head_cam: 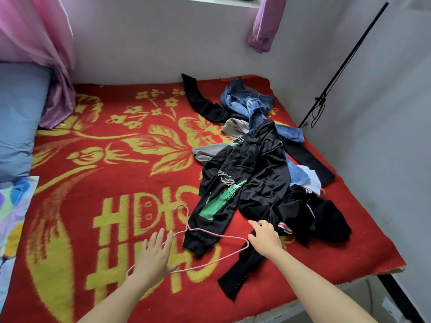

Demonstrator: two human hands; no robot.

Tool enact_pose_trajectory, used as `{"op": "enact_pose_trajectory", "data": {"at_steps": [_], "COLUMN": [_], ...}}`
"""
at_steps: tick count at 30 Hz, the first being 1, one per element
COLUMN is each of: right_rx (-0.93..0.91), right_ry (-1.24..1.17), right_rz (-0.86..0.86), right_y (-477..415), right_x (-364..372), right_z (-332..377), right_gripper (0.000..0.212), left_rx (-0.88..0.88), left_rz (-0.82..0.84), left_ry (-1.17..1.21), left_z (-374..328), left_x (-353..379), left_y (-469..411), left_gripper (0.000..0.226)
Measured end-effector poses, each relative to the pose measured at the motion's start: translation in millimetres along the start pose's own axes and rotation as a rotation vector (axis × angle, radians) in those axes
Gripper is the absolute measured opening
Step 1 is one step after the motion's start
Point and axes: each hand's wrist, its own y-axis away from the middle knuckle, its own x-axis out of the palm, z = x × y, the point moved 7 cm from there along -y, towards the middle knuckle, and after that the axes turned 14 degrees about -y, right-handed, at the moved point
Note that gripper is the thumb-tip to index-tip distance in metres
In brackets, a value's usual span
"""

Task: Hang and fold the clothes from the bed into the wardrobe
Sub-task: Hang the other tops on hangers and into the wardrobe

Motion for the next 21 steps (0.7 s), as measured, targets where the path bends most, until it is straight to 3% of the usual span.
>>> {"op": "enact_pose_trajectory", "data": {"at_steps": [5, 11, 21], "right_rx": [0.031, 0.030, 0.020], "right_ry": [-0.040, -0.084, -0.094], "right_rz": [-0.020, -0.006, 0.093], "right_y": [-18, -58, -148], "right_x": [-23, -64, -97], "right_z": [-26, -77, -164], "right_gripper": [0.045, 0.041, 0.038], "left_rx": [0.026, -0.021, -0.286], "left_rz": [-0.070, -0.110, -0.015], "left_ry": [-0.005, 0.010, 0.194], "left_z": [-33, -86, -156], "left_x": [-37, -77, -104], "left_y": [-28, -75, -130], "left_gripper": [0.089, 0.082, 0.072]}}
